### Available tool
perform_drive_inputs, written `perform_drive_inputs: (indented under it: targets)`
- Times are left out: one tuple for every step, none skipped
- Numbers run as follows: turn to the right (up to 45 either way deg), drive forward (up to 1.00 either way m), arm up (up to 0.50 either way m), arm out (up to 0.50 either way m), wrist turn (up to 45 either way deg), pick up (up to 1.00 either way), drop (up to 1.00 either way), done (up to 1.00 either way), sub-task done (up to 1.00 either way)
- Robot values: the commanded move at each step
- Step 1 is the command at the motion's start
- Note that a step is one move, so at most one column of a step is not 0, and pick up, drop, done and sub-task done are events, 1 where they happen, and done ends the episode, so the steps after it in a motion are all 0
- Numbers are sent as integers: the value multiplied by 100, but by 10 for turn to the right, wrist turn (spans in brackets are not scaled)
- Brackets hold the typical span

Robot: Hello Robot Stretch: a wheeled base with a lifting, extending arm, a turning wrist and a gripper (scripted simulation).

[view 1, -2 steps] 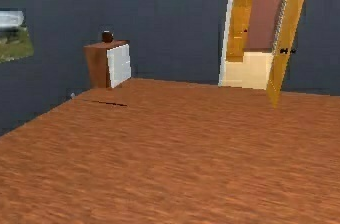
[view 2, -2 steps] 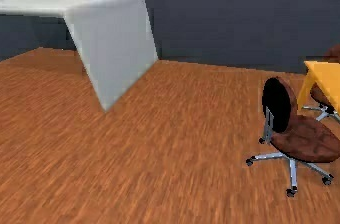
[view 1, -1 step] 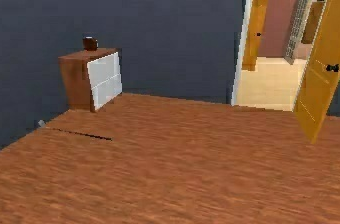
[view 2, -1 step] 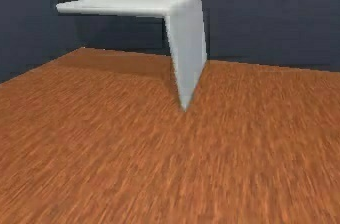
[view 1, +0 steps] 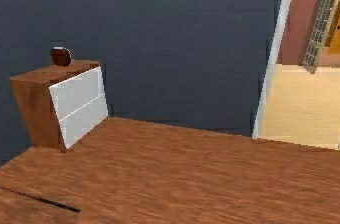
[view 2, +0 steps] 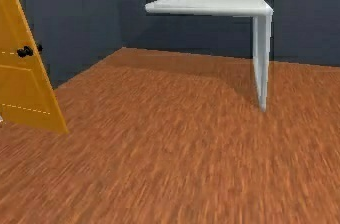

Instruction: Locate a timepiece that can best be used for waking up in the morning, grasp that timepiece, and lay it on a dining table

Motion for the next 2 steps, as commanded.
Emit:
perform_drive_inputs:
  targets:
    - [0, 100, 0, 0, 0, 0, 0, 0, 0]
    - [-60, 0, 0, 0, 0, 0, 0, 0, 0]
